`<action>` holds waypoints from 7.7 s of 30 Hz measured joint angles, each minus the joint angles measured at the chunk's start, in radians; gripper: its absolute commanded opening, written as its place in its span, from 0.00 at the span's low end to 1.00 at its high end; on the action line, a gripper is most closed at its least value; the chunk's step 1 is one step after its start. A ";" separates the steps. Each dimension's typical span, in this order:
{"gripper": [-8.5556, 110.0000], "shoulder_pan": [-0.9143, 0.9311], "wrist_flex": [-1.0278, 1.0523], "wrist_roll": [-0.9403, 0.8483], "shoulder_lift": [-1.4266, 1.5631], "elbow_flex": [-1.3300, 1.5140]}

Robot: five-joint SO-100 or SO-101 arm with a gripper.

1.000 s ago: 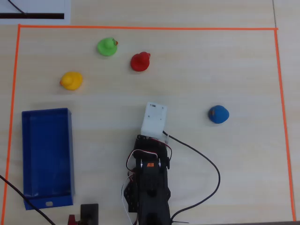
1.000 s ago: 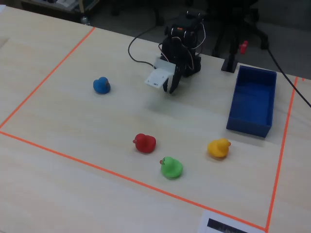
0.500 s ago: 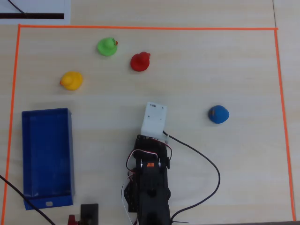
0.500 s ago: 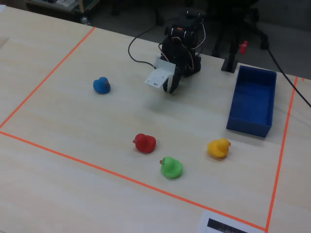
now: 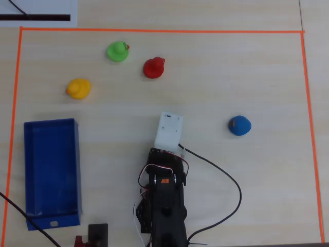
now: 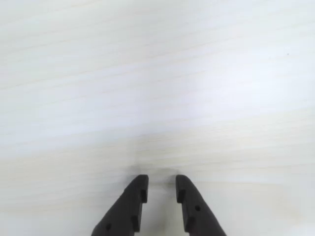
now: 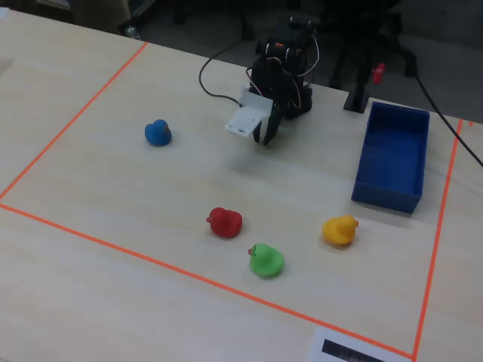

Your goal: Grasp green duck and put it into box.

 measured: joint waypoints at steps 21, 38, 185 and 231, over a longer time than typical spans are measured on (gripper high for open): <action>0.12 0.000 0.000 0.000 0.000 0.000; 0.12 0.000 0.000 0.000 0.000 0.000; 0.07 -0.420 -0.302 0.460 -1.591 -1.416; 0.37 -1.143 -0.222 0.933 -1.750 -1.396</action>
